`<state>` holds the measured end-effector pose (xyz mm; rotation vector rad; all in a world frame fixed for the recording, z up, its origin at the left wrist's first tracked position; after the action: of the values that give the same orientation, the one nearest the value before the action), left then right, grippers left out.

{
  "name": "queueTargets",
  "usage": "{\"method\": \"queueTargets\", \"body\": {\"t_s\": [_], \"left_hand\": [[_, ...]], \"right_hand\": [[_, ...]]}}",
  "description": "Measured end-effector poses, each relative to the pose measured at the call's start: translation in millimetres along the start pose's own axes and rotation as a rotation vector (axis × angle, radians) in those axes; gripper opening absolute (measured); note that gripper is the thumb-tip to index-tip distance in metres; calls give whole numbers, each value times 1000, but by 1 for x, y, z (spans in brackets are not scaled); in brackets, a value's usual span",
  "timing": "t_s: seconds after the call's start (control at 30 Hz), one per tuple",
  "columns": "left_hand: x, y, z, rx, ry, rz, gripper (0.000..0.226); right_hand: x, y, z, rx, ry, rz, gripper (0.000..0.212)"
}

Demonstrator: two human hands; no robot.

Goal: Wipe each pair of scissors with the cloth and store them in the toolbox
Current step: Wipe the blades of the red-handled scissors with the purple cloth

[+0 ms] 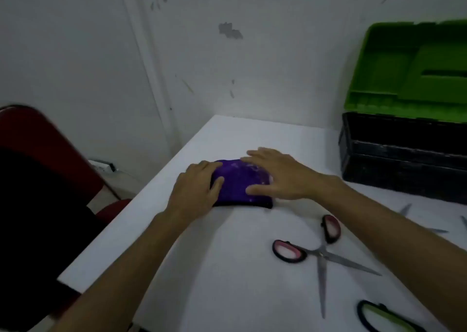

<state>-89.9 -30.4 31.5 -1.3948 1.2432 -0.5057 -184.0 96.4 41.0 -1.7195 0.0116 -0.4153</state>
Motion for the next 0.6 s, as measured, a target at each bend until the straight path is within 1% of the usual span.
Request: {"method": "queueTargets", "body": {"t_s": [0.07,0.1,0.13,0.23,0.3,0.33,0.4,0.47,0.53,0.6], "left_hand": [[12,-6,0,-55,-37,58,48],[18,-7,2,-82,-55,83,47],[24,-8,3,-92,-80,99,47],[23,-13,5,-116,-51,130,45],[18,-23,5,-144,-33,159,42],[15,-31,5,-176,-21,173,39],[6,-49,5,-235,4,211,29],[-6,-65,8,-256,14,253,20],[-26,-70,9,-204,0,298,16],[-50,-66,10,-122,-29,273,16]], "right_hand": [[9,23,-14,188,-97,111,82],[10,32,-16,223,-118,157,78],[13,35,-16,191,-131,179,70],[24,29,-12,-22,-171,249,39],[26,22,-12,-105,-131,253,26],[22,17,-13,-134,-91,205,22],[11,0,-10,-204,-26,29,18],[3,-25,1,-270,5,-99,19],[-5,-51,20,-333,44,-172,21],[-14,-74,44,-381,115,-194,16]]}}
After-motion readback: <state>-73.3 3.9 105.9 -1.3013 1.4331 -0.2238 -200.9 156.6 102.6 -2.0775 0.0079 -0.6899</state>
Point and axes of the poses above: each hand's wrist, its own z-axis away from the middle knuckle, its own y-axis out of the palm, x = y × z, the point moved 10 cm from there along -z, towards the middle knuckle, and after that the axes turned 9 degrees about -y, right-handed, at the moved point
